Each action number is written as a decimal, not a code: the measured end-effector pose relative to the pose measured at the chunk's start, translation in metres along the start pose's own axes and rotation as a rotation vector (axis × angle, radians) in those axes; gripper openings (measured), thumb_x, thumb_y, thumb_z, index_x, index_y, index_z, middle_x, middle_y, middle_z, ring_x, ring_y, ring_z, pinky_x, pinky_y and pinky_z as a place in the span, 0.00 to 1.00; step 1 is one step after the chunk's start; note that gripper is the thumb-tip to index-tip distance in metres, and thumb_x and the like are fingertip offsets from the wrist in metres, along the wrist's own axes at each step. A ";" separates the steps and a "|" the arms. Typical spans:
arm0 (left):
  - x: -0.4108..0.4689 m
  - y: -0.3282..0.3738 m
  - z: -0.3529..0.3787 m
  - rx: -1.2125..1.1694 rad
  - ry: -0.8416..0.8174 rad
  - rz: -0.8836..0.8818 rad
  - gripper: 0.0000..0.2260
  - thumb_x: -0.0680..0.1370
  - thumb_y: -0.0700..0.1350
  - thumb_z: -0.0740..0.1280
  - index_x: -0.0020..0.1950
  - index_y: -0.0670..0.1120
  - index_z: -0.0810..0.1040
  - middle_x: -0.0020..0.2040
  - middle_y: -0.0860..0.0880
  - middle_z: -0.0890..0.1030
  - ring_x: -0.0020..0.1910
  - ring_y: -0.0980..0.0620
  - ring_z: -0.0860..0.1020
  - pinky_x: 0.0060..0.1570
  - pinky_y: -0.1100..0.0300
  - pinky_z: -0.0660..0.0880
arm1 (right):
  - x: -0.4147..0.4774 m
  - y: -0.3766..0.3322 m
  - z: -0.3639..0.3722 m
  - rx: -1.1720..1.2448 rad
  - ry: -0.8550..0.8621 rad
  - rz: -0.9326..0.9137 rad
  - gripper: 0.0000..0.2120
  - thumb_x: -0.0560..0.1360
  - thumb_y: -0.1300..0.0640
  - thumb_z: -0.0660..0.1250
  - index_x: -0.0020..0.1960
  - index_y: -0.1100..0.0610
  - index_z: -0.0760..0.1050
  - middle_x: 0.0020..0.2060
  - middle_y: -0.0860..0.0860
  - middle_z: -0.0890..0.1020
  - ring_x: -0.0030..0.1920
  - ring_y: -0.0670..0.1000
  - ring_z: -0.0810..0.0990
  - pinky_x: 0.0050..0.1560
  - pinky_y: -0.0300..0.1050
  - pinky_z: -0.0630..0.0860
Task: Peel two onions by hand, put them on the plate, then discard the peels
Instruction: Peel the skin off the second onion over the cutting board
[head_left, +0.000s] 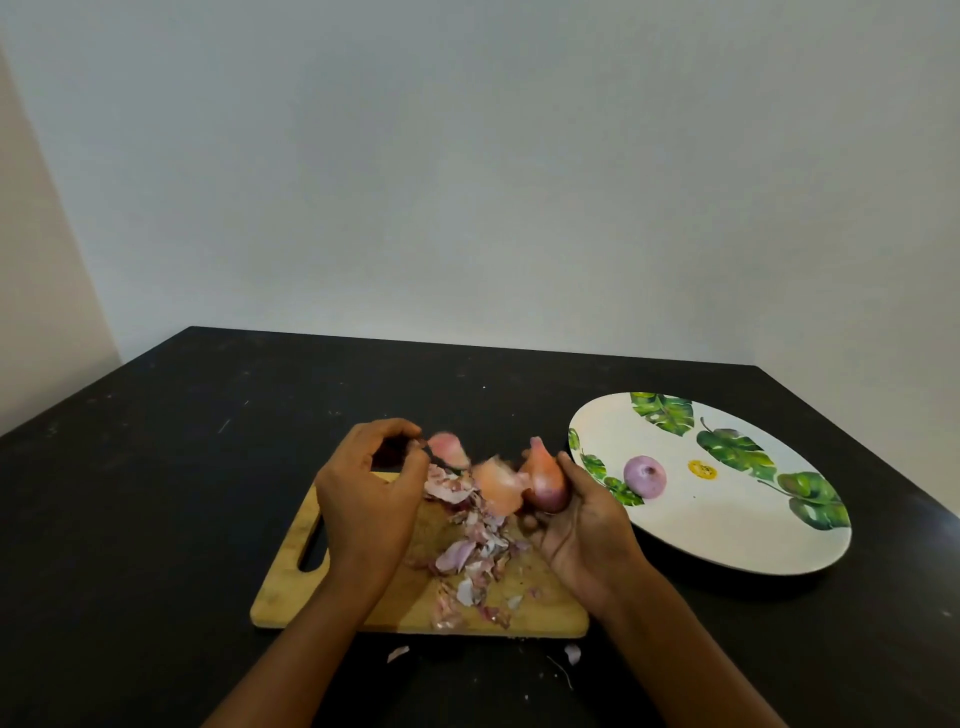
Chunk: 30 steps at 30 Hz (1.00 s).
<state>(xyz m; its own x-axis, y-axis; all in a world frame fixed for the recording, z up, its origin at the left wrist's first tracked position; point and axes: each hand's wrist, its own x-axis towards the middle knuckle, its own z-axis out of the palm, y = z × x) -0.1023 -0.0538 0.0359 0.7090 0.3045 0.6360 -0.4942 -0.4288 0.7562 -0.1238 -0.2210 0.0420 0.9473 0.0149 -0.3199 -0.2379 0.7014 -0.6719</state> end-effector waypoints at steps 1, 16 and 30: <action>0.002 -0.002 -0.001 -0.003 0.013 -0.035 0.10 0.72 0.38 0.70 0.45 0.53 0.77 0.40 0.61 0.76 0.43 0.66 0.76 0.39 0.75 0.72 | 0.000 -0.001 -0.001 0.001 -0.003 -0.004 0.16 0.82 0.51 0.57 0.55 0.63 0.76 0.41 0.60 0.84 0.31 0.54 0.83 0.26 0.42 0.78; -0.016 0.009 0.012 -0.110 -0.436 -0.100 0.18 0.66 0.58 0.71 0.53 0.57 0.77 0.47 0.58 0.79 0.48 0.62 0.77 0.44 0.67 0.76 | 0.000 0.006 0.000 -0.106 -0.090 -0.056 0.12 0.81 0.64 0.56 0.61 0.63 0.73 0.56 0.64 0.78 0.50 0.59 0.81 0.46 0.51 0.80; -0.014 0.009 0.010 -0.193 -0.356 -0.083 0.12 0.70 0.34 0.72 0.44 0.51 0.79 0.41 0.53 0.82 0.42 0.61 0.80 0.42 0.71 0.75 | 0.006 0.011 0.001 -0.090 -0.097 -0.090 0.18 0.77 0.59 0.64 0.63 0.66 0.69 0.57 0.67 0.77 0.48 0.59 0.85 0.47 0.53 0.83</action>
<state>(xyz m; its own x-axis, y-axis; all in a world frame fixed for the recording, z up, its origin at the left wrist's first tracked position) -0.1115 -0.0704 0.0320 0.8633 0.0039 0.5047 -0.4895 -0.2376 0.8390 -0.1200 -0.2130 0.0333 0.9809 0.0267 -0.1926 -0.1653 0.6361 -0.7537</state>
